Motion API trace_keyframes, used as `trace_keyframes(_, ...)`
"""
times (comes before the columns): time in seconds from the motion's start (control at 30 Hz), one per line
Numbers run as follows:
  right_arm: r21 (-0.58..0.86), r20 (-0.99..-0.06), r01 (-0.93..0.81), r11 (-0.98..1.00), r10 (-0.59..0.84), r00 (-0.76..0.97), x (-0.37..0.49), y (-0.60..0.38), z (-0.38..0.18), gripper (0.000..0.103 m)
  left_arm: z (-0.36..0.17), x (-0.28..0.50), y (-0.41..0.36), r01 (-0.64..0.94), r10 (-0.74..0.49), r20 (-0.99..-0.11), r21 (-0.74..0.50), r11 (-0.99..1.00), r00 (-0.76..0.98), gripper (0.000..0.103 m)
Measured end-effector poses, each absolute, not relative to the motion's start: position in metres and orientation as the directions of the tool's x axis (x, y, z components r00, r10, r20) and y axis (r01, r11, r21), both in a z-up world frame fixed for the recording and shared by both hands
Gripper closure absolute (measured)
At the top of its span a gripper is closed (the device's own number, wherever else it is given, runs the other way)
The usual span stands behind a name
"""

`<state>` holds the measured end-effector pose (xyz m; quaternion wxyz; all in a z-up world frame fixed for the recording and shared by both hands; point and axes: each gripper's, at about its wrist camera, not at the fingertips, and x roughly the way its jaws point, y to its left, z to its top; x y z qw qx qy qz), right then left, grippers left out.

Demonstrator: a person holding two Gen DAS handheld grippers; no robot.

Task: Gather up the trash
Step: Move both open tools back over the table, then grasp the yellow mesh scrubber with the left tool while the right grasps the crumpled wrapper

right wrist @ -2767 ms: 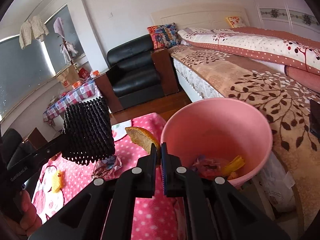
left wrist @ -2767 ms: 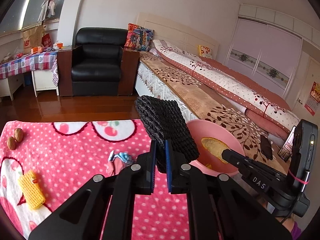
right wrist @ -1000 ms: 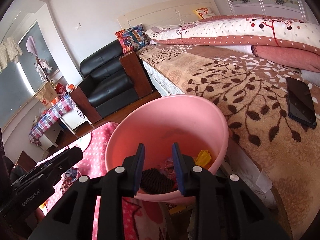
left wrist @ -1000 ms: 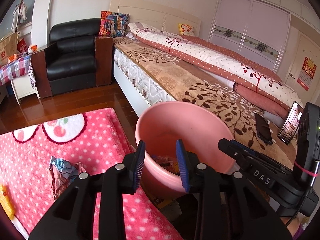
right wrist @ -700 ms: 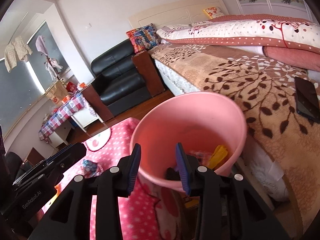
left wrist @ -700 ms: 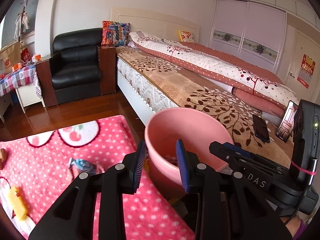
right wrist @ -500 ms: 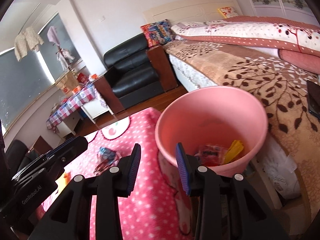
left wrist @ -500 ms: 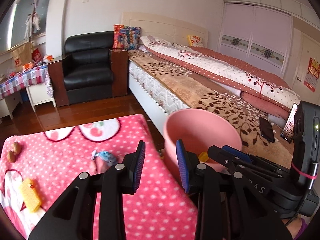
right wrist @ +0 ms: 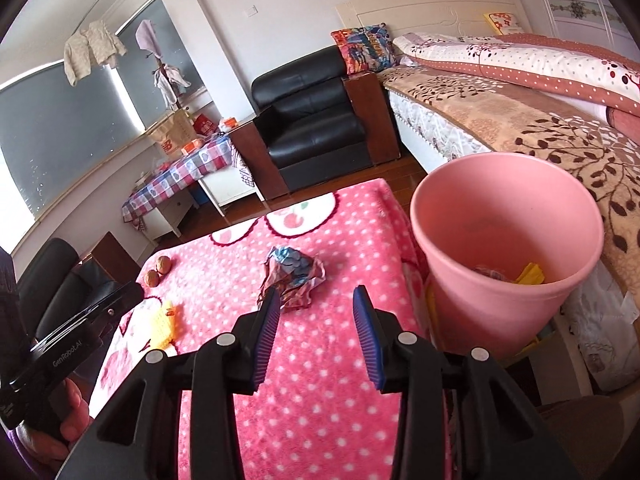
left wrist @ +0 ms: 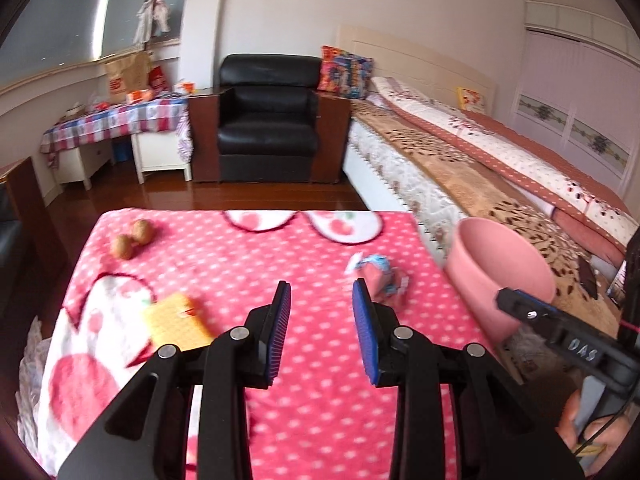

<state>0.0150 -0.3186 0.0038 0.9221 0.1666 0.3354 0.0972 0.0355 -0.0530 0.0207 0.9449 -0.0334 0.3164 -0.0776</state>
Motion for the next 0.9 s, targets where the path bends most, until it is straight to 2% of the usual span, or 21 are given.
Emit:
trace_keyframes(0.4, 0.355, -0.637, -0.124, 0.927, 0.337, 0.693, 0.028, -0.282, -0.012, 0.061, -0.013, 0.025, 0.048, -0.127, 0.005, -0.679, -0.131, 0.983, 0.734, 0.071)
trace_keyframes(0.9, 0.323, -0.677, -0.142, 0.936, 0.334, 0.656, 0.044, -0.262, -0.023, 0.061, -0.051, 0.060, 0.049, -0.170, -0.012, -0.758, -0.161, 0.972, 0.653, 0.071)
